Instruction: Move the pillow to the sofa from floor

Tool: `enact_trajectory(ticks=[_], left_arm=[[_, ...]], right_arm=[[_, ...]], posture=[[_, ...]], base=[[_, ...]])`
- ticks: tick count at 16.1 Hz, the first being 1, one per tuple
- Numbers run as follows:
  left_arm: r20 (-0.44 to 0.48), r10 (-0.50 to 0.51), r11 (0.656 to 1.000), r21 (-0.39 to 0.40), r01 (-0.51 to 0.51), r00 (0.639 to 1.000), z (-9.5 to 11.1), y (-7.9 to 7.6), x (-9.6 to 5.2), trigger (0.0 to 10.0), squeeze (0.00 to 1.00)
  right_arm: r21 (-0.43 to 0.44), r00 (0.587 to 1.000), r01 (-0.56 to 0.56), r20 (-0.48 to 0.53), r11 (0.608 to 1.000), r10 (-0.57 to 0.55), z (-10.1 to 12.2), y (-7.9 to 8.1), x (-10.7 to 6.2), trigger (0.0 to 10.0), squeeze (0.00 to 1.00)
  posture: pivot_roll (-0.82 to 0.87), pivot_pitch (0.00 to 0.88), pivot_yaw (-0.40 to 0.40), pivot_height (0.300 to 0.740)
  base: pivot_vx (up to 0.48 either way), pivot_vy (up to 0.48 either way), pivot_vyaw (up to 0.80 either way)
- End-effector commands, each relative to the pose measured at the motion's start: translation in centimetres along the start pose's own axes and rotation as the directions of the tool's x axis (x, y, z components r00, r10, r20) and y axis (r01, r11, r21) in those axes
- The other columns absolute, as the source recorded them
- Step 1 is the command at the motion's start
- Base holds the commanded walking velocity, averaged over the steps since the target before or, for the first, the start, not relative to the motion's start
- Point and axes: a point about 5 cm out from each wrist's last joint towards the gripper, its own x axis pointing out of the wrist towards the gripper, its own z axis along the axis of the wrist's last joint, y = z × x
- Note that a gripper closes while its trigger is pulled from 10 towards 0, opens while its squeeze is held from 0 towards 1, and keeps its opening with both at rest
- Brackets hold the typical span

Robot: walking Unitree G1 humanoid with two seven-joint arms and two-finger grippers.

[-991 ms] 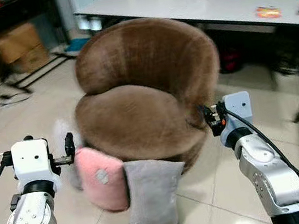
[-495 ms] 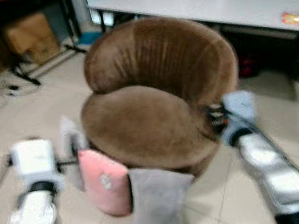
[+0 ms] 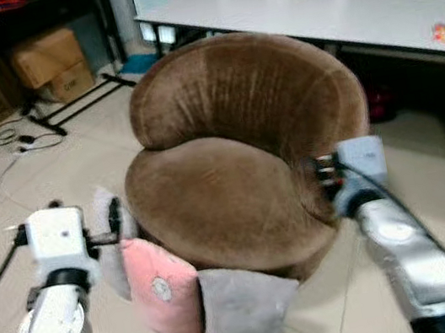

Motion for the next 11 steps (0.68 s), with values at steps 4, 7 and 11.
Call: enact_trajectory(ticks=[4, 7, 11], left_arm=[[0.001, 0.013, 1.0, 0.009, -0.013, 1.0, 0.05, 0.52, -0.1, 10.0, 0.0], [-0.004, 0.02, 1.0, 0.018, -0.02, 1.0, -0.12, 0.48, -0.17, 10.0, 0.0], [0.009, 0.067, 0.996, 0.054, -0.068, 0.998, -0.14, 0.9, 0.07, 10.0, 0.0]], right_arm=[[0.009, 0.999, -0.033, 0.013, 0.999, 0.033, 0.38, 0.97, 0.18, 10.0, 0.0], [0.049, 0.997, -0.074, 0.006, 0.996, 0.074, 0.33, 1.17, 0.13, 10.0, 0.0], [0.052, 0.993, -0.114, 0.019, 0.992, 0.114, 0.49, 1.4, 0.18, 10.0, 0.0]], posture=[[-0.05, 0.0, -0.026, 0.74], [-0.05, 0.0, -0.026, 0.74], [-0.06, 0.0, -0.021, 0.735]], base=[[0.292, 0.0, 0.0], [0.26, 0.0, 0.0], [0.0, 0.0, 0.0]])
